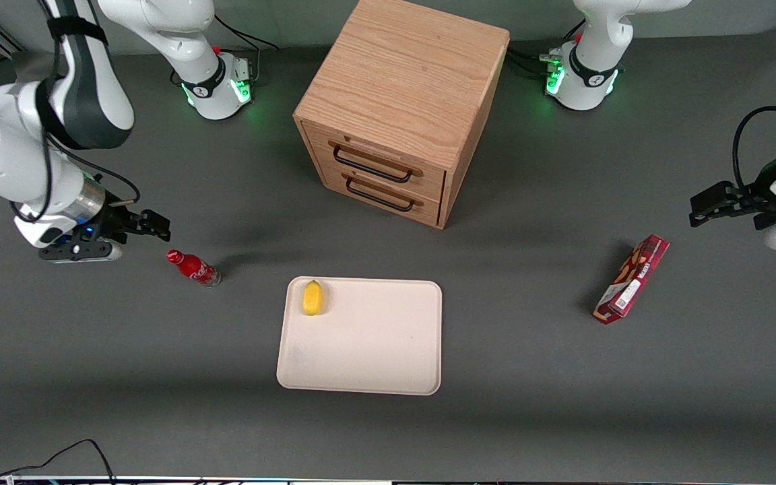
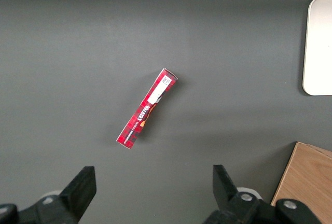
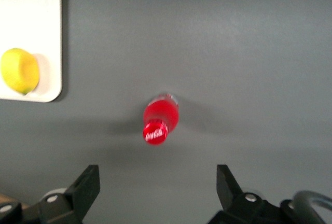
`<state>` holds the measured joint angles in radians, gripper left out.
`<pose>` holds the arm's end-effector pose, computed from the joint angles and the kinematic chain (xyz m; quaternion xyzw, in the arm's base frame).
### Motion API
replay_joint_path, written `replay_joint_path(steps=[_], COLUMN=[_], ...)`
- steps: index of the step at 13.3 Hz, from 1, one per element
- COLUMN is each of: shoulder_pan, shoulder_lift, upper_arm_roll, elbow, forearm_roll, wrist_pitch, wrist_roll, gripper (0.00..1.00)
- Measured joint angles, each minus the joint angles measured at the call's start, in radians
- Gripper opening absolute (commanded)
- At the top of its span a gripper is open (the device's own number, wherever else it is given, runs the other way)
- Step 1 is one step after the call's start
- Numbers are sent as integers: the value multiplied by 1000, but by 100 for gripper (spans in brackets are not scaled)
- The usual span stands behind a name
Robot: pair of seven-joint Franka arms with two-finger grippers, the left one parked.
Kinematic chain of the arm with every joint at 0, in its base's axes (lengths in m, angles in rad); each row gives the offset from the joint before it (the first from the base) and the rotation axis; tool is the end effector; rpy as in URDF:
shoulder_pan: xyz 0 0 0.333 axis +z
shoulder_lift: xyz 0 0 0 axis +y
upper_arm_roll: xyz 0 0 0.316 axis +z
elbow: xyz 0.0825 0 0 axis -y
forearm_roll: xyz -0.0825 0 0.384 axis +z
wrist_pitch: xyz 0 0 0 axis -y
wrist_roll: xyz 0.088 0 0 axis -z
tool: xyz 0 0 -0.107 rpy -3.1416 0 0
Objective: Place coke bottle on tray
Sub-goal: 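Move the open right gripper down over the red Coca-Cola bottle, then close the right gripper around the bottle's cap end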
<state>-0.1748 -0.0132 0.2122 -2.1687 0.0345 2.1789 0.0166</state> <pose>0.5341 0.0215 0.4019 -0.9998 -0.0007 -0.0112 0.0132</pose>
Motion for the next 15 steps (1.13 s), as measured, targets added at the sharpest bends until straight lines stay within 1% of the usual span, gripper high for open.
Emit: replay_joint_path(steps=[2, 6, 7, 8, 9, 10, 11, 12, 13, 15], shoulder_pan=[0, 0, 0, 0, 0, 0, 0, 0, 0, 0], shoulder_lift=[5, 30, 42, 56, 68, 76, 80, 80, 80, 79], upper_arm_roll=[0, 3, 3, 4, 4, 5, 5, 5, 5, 6], elbow=[-62, -97, -100, -101, -103, -106, -110, -114, -117, -123], forearm_roll=[0, 0, -1, -3, -5, -7, -9, -10, -11, -11], wrist_pitch=[83, 167, 188, 208, 223, 235, 240, 243, 247, 252], wrist_roll=[-1, -2, -2, -2, -2, -2, -2, -2, -2, -2], gripper=[99, 96, 95, 90, 83, 60, 33, 3, 0, 0])
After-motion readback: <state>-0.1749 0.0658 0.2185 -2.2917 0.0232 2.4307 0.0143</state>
